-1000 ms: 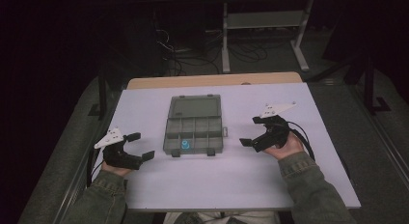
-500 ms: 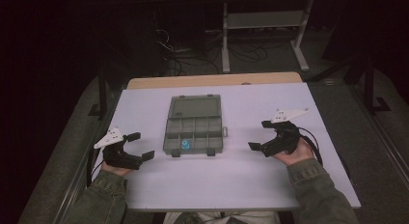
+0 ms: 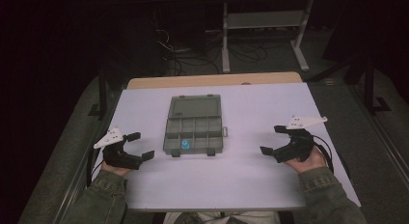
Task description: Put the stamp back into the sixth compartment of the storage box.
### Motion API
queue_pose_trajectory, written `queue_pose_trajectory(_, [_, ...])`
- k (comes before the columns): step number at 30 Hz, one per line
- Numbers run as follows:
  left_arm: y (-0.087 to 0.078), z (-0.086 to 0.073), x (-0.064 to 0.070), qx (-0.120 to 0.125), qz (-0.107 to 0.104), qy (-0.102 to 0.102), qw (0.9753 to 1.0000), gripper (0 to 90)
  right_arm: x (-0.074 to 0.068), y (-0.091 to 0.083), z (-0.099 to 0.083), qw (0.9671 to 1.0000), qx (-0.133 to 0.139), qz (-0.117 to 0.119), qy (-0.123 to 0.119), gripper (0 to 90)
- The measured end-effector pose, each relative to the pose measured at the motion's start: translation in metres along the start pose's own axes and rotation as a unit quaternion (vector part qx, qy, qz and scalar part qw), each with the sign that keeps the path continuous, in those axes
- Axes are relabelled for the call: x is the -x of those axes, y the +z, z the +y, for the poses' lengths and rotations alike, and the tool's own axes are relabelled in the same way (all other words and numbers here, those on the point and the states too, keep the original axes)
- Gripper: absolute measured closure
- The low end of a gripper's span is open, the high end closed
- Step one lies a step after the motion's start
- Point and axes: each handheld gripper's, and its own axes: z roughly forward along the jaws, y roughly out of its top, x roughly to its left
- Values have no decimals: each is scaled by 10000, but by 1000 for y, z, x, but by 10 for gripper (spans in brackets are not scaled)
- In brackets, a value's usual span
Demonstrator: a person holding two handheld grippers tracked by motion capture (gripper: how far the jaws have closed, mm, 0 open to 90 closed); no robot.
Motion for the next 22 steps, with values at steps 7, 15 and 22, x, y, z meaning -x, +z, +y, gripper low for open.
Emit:
queue_pose_trajectory(7, [0,0,0,1,3,-1,10000,0,2,-12,-10,9997,165,-138,65,0])
queue_pose_trajectory(15, [0,0,0,6,-10,10,10000,0,5,-23,-24,9992,248,-250,175,0])
queue_pose_trajectory(22, [0,0,0,18,-23,14,10000,0,5,-20,-26,9993,194,-241,215,0])
